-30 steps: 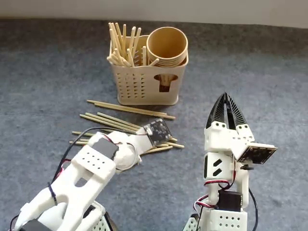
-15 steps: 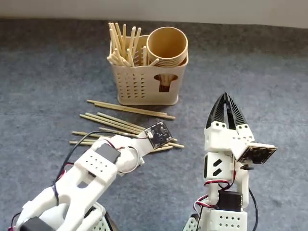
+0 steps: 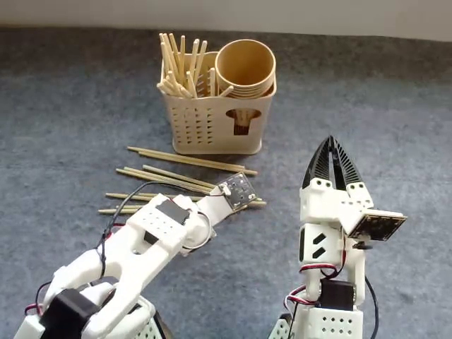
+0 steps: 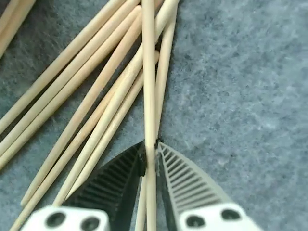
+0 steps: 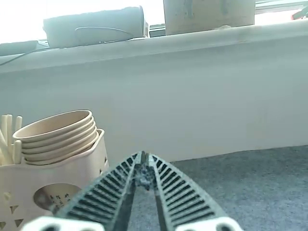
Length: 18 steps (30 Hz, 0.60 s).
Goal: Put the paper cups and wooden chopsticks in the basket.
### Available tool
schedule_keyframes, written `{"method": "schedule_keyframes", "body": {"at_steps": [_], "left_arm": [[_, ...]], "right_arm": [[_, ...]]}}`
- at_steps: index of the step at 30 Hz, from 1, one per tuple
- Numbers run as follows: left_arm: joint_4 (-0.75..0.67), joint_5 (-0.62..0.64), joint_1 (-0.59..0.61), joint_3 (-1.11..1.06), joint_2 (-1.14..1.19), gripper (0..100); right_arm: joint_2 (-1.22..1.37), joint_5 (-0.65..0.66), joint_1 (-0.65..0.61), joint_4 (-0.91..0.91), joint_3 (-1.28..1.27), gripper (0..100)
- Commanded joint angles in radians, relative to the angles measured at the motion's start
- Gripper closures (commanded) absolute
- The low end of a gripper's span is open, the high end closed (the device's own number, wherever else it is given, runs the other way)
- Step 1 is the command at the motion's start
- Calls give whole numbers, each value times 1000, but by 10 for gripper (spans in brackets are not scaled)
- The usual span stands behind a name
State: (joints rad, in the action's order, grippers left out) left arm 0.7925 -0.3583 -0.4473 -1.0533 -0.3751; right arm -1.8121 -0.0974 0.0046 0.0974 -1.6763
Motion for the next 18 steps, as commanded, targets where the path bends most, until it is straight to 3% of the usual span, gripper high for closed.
{"method": "schedule_keyframes", "body": {"at_steps": [1, 18], "left_arm": [[49, 9, -12, 35, -101, 994], [57, 9, -10, -131, -437, 994]], "right_arm": [[2, -6, 8, 5, -153, 994], [4, -6, 7, 5, -153, 994]]}}
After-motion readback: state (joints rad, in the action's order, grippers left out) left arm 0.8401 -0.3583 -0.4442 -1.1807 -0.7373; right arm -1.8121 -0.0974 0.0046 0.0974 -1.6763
